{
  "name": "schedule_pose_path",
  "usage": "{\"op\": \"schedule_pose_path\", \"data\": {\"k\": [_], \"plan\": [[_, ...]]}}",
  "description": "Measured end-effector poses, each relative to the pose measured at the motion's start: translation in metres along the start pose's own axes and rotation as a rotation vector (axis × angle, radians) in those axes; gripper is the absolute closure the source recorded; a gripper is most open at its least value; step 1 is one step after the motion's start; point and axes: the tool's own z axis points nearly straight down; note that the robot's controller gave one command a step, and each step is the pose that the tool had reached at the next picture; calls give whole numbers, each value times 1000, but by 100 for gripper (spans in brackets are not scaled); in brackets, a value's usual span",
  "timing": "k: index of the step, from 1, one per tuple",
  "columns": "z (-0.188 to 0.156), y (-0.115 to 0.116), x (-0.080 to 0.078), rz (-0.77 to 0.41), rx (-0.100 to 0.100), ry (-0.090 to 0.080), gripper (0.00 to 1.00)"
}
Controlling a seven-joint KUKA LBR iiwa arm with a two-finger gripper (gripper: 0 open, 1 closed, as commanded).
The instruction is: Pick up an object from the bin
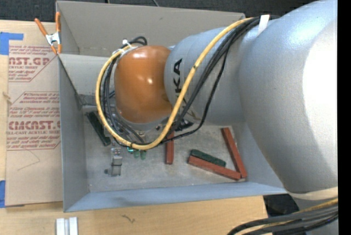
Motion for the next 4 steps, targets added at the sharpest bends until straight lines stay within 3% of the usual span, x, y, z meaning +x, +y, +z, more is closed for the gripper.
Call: {"op": "schedule_pose_path", "data": {"k": [1,2,3,4], "plan": [[75,-76,25,-107,-2,-12,0],[76,-151,7,-363,2,-7,0],[77,-107,0,-287,-2,-9,0],[77,-55,3,-353,-3,-9,0]]}}
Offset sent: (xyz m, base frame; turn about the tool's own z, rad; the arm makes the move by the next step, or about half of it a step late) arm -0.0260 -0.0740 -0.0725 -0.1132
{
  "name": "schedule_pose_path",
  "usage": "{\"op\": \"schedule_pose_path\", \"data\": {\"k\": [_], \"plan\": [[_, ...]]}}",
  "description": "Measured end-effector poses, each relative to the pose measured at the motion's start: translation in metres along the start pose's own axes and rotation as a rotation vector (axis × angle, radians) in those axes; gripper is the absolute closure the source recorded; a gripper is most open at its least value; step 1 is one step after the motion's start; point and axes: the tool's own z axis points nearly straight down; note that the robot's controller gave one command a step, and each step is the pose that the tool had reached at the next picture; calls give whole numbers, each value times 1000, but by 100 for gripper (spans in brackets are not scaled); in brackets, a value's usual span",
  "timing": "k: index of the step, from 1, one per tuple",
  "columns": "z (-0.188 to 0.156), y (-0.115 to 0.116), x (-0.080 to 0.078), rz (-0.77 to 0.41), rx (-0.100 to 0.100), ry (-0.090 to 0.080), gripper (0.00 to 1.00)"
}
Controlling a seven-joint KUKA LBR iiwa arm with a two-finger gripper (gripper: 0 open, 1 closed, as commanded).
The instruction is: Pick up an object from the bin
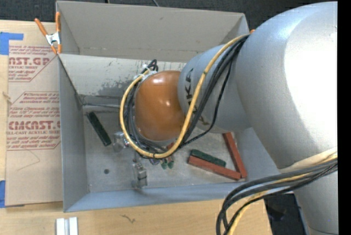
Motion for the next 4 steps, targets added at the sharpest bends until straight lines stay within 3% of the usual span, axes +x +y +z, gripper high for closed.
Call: {"op": "schedule_pose_path", "data": {"k": [1,2,3,4], "plan": [[0,29,-6,-278,1,1,0],[-18,-25,-16,-442,5,0,0],[1,-74,21,-613,2,6,0],[0,-124,21,-539,3,2,0]]}}
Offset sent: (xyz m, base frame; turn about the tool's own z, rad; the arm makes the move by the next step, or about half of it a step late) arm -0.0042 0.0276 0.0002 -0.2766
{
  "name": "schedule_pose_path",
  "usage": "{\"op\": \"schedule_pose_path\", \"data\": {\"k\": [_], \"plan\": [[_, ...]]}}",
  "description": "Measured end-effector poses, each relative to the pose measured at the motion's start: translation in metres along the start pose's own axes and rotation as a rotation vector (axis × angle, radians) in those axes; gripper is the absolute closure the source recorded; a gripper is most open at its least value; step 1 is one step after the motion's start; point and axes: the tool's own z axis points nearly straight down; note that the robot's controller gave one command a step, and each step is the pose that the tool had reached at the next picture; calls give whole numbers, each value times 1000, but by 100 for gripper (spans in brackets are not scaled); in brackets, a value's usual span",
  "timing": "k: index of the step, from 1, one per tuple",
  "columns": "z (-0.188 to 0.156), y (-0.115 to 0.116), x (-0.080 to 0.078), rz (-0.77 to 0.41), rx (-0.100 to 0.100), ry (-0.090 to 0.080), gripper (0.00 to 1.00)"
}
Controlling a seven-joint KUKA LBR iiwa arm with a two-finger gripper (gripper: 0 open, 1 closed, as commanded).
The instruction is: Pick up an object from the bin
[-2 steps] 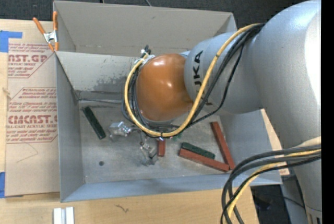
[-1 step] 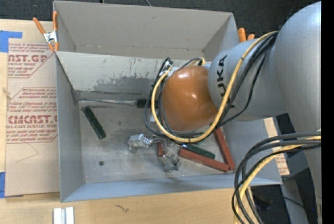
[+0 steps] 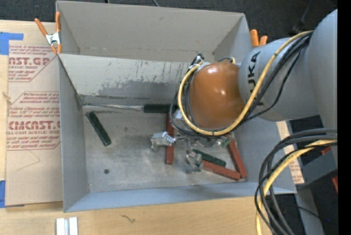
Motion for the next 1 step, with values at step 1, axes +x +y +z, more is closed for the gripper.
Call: {"op": "schedule_pose_path", "data": {"k": [1], "plan": [[0,2,-2,-4,-2,-1,100]]}}
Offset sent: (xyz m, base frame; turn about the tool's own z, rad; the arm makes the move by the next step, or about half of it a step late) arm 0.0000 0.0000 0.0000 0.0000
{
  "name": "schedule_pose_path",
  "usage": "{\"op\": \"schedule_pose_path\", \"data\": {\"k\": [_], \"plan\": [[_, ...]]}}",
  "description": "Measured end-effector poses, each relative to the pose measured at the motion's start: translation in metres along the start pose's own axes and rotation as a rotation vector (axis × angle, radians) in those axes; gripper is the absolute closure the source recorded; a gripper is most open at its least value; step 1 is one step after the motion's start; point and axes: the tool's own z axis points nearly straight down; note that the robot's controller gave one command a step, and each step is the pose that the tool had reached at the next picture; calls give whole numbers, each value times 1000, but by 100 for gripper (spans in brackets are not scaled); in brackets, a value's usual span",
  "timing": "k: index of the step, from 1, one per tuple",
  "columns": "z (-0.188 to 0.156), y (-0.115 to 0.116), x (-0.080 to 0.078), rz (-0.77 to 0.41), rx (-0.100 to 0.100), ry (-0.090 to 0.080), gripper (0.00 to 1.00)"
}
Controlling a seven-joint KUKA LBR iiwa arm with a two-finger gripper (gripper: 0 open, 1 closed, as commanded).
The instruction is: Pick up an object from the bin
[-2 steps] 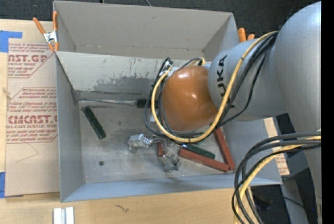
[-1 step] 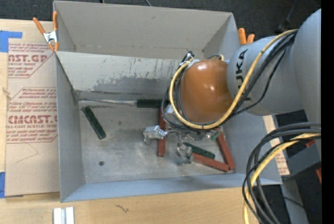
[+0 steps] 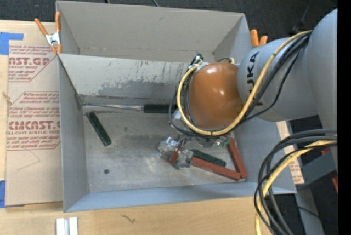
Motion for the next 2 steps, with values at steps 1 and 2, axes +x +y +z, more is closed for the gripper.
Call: {"op": "schedule_pose_path", "data": {"k": [1,2], "plan": [[0,18,-62,44,0,-4,100],[-116,109,-95,29,2,-8,100]]}}
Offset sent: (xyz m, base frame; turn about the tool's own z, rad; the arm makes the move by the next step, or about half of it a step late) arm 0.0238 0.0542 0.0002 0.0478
